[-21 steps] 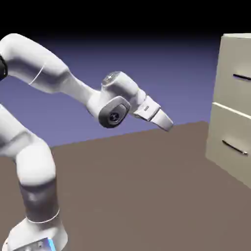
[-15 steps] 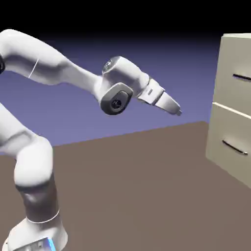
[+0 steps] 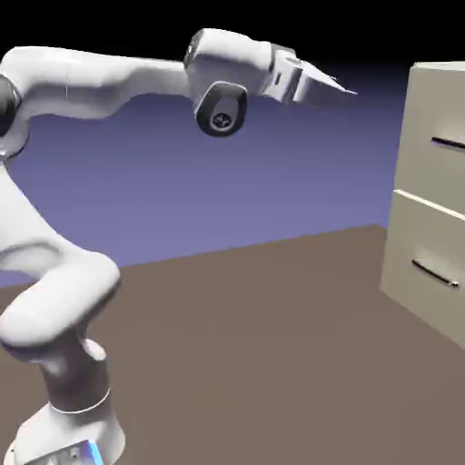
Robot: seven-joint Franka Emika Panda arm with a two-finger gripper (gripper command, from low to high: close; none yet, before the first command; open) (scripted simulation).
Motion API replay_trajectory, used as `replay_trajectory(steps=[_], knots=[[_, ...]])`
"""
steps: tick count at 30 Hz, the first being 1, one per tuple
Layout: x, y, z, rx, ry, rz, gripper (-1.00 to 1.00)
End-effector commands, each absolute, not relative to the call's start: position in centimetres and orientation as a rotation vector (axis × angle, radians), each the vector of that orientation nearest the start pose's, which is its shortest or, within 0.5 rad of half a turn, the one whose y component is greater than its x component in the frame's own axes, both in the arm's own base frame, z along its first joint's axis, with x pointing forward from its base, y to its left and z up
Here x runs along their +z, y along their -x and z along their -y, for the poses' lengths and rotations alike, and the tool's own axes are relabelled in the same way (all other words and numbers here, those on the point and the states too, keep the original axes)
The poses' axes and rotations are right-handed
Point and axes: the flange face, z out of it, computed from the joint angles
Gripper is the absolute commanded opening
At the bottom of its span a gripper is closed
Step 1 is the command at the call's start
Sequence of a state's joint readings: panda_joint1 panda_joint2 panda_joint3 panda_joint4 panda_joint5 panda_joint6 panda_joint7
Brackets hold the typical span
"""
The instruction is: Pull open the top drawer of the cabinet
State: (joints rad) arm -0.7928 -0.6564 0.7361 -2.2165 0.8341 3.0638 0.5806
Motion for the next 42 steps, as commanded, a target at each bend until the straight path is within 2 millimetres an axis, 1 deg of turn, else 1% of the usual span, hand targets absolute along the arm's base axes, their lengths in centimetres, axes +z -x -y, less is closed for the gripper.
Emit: replay_trajectory(steps=[1,5,9,13,17,23,29,35,42], knots=[[71.6,-44.0,-3.7,-1.607,1.714,-1.169,0.0],[73.1,-45.6,-5.9,-1.623,1.621,-1.158,0.0],[73.7,-47.7,-8.0,-1.615,1.543,-1.148,0.0],[73.4,-50.2,-10.0,-1.585,1.474,-1.144,0.0],[72.2,-53.2,-11.6,-1.533,1.413,-1.149,0.0],[69.0,-58.0,-13.0,-1.419,1.323,-1.181,0.0],[64.8,-63.0,-13.2,-1.27,1.221,-1.239,0.0],[60.2,-67.7,-12.2,-1.094,1.089,-1.317,0.0],[55.2,-72.2,-9.8,-0.864,0.886,-1.412,0.0]])
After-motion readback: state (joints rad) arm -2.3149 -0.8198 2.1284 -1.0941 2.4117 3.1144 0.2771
